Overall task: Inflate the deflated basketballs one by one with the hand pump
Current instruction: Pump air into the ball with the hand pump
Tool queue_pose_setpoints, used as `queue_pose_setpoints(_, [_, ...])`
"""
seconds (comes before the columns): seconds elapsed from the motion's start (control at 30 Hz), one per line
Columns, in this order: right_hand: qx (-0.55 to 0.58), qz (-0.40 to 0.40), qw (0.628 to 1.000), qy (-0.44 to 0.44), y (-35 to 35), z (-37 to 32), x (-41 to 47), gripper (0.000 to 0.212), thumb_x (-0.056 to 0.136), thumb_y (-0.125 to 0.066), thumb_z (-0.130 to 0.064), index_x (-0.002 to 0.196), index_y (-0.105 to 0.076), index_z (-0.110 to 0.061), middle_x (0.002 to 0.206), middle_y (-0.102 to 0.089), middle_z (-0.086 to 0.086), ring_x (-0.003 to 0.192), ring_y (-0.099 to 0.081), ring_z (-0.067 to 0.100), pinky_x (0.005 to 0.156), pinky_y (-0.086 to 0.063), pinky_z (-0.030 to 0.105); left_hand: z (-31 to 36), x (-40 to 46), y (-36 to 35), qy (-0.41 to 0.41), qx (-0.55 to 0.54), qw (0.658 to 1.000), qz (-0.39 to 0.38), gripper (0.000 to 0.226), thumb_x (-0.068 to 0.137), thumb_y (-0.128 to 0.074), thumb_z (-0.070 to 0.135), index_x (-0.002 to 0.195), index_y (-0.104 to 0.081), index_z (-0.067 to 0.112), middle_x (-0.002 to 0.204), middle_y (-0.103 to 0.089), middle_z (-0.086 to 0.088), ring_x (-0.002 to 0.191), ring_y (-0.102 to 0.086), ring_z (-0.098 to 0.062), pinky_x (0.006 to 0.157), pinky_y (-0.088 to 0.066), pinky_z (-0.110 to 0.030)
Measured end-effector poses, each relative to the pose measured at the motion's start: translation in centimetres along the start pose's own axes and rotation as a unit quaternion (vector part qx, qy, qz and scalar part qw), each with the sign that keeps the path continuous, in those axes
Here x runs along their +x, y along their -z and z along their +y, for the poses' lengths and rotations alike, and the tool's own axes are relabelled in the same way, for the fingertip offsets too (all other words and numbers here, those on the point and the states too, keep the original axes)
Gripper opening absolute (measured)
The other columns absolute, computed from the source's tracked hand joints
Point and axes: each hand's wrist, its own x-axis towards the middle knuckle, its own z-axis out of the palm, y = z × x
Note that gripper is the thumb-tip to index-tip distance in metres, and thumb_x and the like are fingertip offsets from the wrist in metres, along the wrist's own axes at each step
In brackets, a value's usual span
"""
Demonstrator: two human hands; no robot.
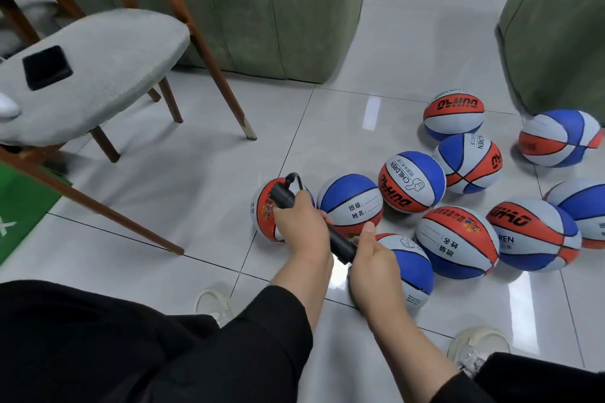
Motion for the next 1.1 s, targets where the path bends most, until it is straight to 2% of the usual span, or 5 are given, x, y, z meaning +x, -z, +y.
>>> queue_pose_setpoints(0.3, [0.012,-0.021,1.000,-0.003,0.1,0.8,0.1,0.064,0.106,-0.029,-0.054,0.097,-0.067,-0.004,0.074,-0.068,0.017,0.074,-0.063,0.027,0.069,-0.048,0.034,2.0,1.4,0.0,0.001,0.010,1.000,0.002,0.008,0.092,-0.058,0.021,0.090,-0.055,0.014,0.056,-0.055,-0.008,0.043,-0.051,-0.024,0.057,-0.050,-0.036])
queue_pose_setpoints(0.53, [0.056,-0.045,0.993,-0.095,0.4,4.2,0.2,0.068,0.099,-0.025,-0.067,0.109,-0.072,-0.018,0.063,-0.063,0.004,0.058,-0.055,0.019,0.065,-0.048,0.039,4.0,3.8,0.8,-0.021,0.019,0.999,0.030,0.011,0.092,-0.058,0.023,0.102,-0.056,0.018,0.061,-0.057,-0.004,0.048,-0.053,-0.022,0.049,-0.049,-0.028])
queue_pose_setpoints(0.77, [0.070,-0.024,0.993,-0.093,-0.7,2.3,0.2,0.067,0.098,-0.022,-0.066,0.101,-0.072,-0.023,0.067,-0.064,0.003,0.068,-0.061,0.024,0.073,-0.052,0.040,2.0,1.7,-0.1,-0.031,0.030,0.999,0.010,0.014,0.095,-0.056,0.019,0.107,-0.056,0.012,0.061,-0.055,-0.008,0.045,-0.051,-0.021,0.051,-0.051,-0.030])
queue_pose_setpoints(0.9, [0.082,-0.016,0.993,-0.078,-0.9,1.3,0.2,0.074,0.095,-0.022,-0.070,0.077,-0.066,-0.014,0.062,-0.060,0.004,0.064,-0.055,0.026,0.067,-0.047,0.037,0.4,0.3,-0.5,-0.023,0.035,0.999,-0.012,0.020,0.094,-0.054,0.018,0.111,-0.054,0.008,0.057,-0.055,-0.009,0.046,-0.053,-0.024,0.056,-0.052,-0.037])
queue_pose_setpoints(1.1, [0.084,-0.042,0.994,-0.059,-0.5,1.2,0.0,0.071,0.099,-0.024,-0.068,0.087,-0.071,-0.016,0.054,-0.058,0.005,0.058,-0.056,0.024,0.062,-0.048,0.038,-0.2,-0.2,0.1,0.003,0.013,1.000,-0.012,0.019,0.091,-0.054,0.015,0.109,-0.056,0.007,0.049,-0.054,-0.004,0.045,-0.053,-0.024,0.055,-0.051,-0.034])
